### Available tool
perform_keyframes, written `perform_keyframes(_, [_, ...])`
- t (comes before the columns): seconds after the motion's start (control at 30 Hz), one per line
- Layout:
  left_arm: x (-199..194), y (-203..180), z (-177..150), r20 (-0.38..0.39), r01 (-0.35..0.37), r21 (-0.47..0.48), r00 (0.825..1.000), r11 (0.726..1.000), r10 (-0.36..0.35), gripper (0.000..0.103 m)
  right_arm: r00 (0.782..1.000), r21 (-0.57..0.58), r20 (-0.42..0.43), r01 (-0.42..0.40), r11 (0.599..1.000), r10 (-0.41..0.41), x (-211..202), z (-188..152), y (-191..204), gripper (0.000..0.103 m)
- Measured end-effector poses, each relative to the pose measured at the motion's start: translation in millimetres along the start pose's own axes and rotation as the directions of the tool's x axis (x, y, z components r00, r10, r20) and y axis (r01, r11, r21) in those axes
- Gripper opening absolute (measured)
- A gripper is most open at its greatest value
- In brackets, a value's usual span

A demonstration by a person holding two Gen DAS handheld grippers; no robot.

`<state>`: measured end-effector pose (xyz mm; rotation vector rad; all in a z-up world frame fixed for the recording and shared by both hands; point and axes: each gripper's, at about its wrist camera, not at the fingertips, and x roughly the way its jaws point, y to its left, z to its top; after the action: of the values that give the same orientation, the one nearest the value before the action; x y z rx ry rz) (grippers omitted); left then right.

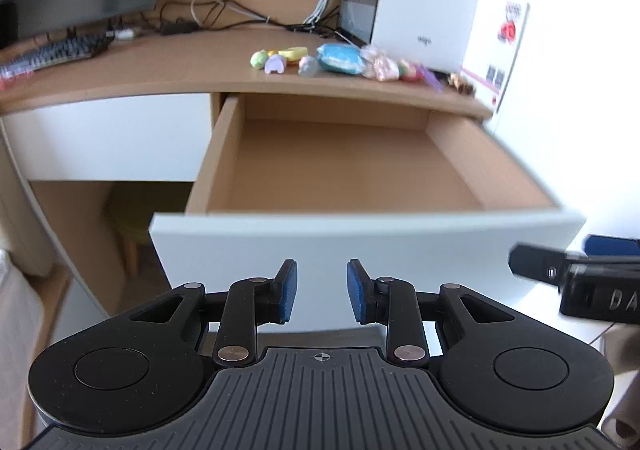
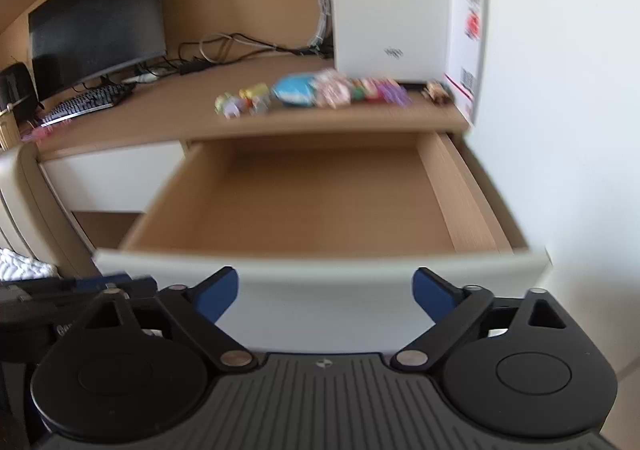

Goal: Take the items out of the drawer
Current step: 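Push the drawer front closed with both grippers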

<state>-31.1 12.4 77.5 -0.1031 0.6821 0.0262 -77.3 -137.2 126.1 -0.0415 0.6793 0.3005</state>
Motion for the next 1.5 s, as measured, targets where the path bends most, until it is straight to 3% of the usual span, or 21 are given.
perform_keyframes(0.1, [13.2, -15.4, -20.3, 0.025, -0.031, 0.024, 0.999, 0.999, 0.031, 0.03, 0.999, -0.012, -0.017, 0.037, 0.999, -0.037, 14.3, -38.8, -12.3, 0.1])
perform_keyframes(0.2, [29.2, -25.4, -31.1, 0.039, -0.061, 0.039, 0.997, 0.997, 0.06, 0.03, 0.994, -0.076, 0.033, 0.102, 0.992, -0.1, 25.7, -63.4, -15.2, 0.1])
perform_keyframes(0.4, [46.3, -34.0, -44.8, 0.083, -0.123, 0.038, 0.989, 0.992, 0.12, 0.03, 0.986, -0.09, 0.133, 0.114, 0.989, -0.101, 41.2, -80.7, -25.0, 0.102])
perform_keyframes(0.63, [50.7, -34.3, -59.3, 0.153, -0.159, 0.054, 0.977, 0.986, 0.15, 0.03, 0.974, -0.003, 0.176, 0.146, 0.989, -0.143, 66.8, -84.7, -39.3, 0.103])
perform_keyframes(0.8, [54.9, -32.2, -55.1, 0.186, -0.176, 0.013, 0.968, 0.984, 0.171, 0.03, 0.97, 0.022, 0.187, 0.151, 0.988, -0.152, 74.3, -80.0, -43.6, 0.103])
perform_keyframes(1.23, [76.0, -31.0, -44.2, 0.201, -0.155, 0.045, 0.969, 0.987, 0.143, 0.032, 0.973, -0.013, 0.187, 0.144, 0.99, -0.139, 97.9, -52.4, -34.5, 0.103])
perform_keyframes(1.5, [98.2, -14.9, -21.2, 0.189, -0.095, 0.045, 0.978, 0.994, 0.085, 0.032, 0.969, 0.003, 0.175, 0.178, 0.984, -0.176, 123.6, -31.9, -28.0, 0.103])
